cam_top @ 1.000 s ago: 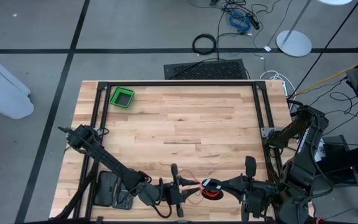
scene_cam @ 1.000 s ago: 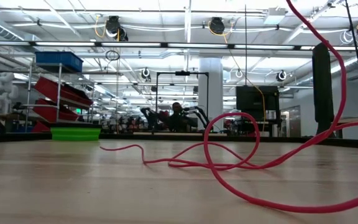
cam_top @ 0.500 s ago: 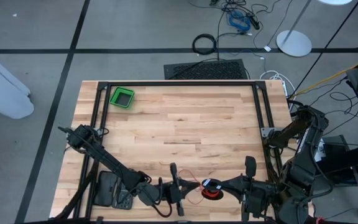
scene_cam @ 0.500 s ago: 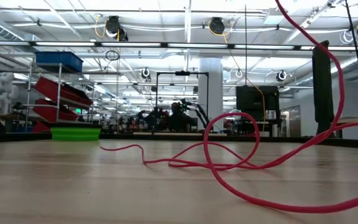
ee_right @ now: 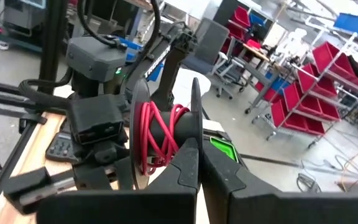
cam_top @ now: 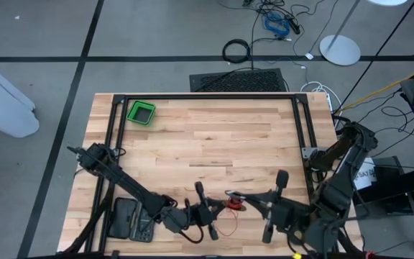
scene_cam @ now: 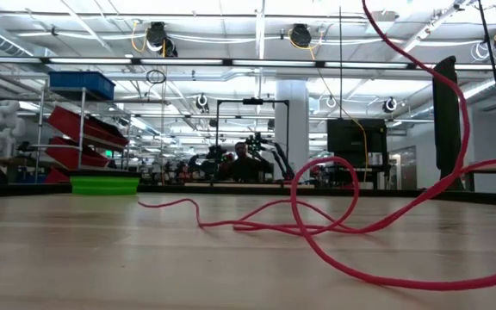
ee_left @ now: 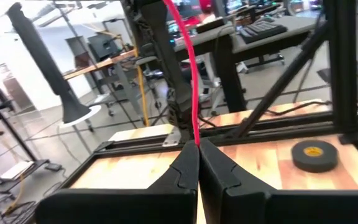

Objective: Coil cords
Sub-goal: Coil the red wire into the spool

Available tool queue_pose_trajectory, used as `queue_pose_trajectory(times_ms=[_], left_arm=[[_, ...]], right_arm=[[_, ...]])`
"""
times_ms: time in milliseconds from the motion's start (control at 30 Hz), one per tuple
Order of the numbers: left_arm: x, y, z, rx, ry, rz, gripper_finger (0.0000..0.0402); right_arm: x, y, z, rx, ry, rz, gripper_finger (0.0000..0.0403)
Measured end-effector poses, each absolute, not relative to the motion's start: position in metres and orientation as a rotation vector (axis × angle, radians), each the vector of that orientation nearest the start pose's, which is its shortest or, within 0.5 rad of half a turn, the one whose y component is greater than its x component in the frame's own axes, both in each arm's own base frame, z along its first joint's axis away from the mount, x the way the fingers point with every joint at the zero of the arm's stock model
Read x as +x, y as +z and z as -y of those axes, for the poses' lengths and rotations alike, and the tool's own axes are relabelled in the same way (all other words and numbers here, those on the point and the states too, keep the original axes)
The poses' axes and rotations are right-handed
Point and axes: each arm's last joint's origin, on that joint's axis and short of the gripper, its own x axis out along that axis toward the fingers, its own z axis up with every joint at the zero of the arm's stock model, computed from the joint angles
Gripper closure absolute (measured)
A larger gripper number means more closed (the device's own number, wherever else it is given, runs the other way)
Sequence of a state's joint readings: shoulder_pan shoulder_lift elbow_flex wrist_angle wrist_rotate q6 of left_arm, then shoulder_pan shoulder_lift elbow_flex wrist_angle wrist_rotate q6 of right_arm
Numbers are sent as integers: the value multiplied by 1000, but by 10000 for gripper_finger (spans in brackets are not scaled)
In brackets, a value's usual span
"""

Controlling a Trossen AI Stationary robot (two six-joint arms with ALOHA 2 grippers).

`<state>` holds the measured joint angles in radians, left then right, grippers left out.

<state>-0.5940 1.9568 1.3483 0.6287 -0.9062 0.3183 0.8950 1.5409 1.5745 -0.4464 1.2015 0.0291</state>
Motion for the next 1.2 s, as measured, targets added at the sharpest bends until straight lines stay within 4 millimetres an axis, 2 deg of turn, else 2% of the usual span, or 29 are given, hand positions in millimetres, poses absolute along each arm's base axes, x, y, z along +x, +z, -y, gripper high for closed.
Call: queue_pose_trajectory(times_ms=[333, 733, 1033, 1200], left_arm=[[384, 265, 215, 252, 366, 11, 400], [378, 273, 222, 230, 350, 63, 400], [359, 288, 244, 298, 318, 146, 400], [345, 305, 250, 275, 311, 170, 400]], right_arm=[[251, 389, -236, -354, -404, -217, 403], [280, 370, -226, -434, -500, -267, 403], [283, 365, -224, -556, -481, -321, 403], [283, 365, -224, -576, -475, -327, 403]])
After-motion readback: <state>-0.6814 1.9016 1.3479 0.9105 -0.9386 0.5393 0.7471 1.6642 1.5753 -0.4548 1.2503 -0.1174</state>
